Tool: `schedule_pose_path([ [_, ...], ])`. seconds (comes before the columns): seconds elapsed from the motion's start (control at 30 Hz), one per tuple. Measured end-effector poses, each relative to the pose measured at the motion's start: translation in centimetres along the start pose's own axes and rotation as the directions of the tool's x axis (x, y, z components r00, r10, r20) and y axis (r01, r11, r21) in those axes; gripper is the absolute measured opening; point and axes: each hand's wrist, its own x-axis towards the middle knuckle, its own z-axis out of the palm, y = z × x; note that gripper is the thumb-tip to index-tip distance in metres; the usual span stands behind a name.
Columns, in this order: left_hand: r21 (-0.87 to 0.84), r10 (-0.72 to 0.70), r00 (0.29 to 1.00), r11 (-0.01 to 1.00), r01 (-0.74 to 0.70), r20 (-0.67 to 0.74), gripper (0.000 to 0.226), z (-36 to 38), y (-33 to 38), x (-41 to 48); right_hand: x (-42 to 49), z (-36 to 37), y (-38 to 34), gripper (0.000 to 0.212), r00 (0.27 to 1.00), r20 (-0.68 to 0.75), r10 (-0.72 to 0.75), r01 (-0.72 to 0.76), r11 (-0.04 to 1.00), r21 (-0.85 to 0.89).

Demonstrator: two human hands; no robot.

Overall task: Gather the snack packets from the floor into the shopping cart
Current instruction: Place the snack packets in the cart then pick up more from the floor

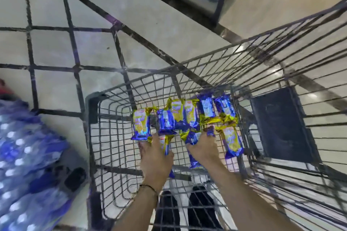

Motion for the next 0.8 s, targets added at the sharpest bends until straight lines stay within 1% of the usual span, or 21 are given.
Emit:
schedule_pose_path([
  [0.13, 0.048, -0.050, 0.998, 0.998, 0.049, 0.028, 0.081, 3.4, -1.0, 1.8, 2.1, 2.9, 0.8, 0.067, 1.000, -0.017, 0.020, -0.021, 0.999, -0.032],
  [0.27, 0.051, -0.024, 1.000, 0.998, 0.023, 0.007, 0.076, 5.5, -1.7, 3.2, 3.3, 5.6, 0.8, 0.077, 1.000, -0.015, 0.017, -0.017, 0.998, -0.054],
  [0.37, 0.057, -0.003, 1.000, 0.998, 0.003, 0.010, 0.080, 6.0, -1.8, 3.8, 3.9, 6.7, 0.7, 0.081, 0.999, -0.046, 0.018, -0.022, 0.996, -0.081],
  [0.43, 0.071, 0.012, 1.000, 0.997, -0.013, 0.022, 0.081, 6.0, -1.8, 3.8, 3.9, 6.9, 0.6, 0.080, 0.998, -0.063, 0.013, -0.019, 0.995, -0.097],
  [0.6, 0.095, 0.040, 0.998, 0.995, -0.044, 0.043, 0.075, 4.3, -2.4, 3.2, 2.6, 5.7, 0.9, 0.071, 0.997, -0.077, -0.028, 0.015, 0.985, -0.171],
  [0.73, 0.190, 0.096, 0.995, 0.977, -0.100, 0.031, 0.063, 1.0, -2.4, 2.2, 0.3, 2.8, 1.5, 0.067, 0.994, -0.085, -0.074, 0.051, 0.967, -0.251],
  [0.8, 0.241, 0.126, 0.992, 0.962, -0.130, 0.032, 0.061, -1.3, -2.0, 1.6, -1.2, 0.8, 1.7, 0.060, 0.984, -0.103, -0.143, 0.108, 0.951, -0.288],
])
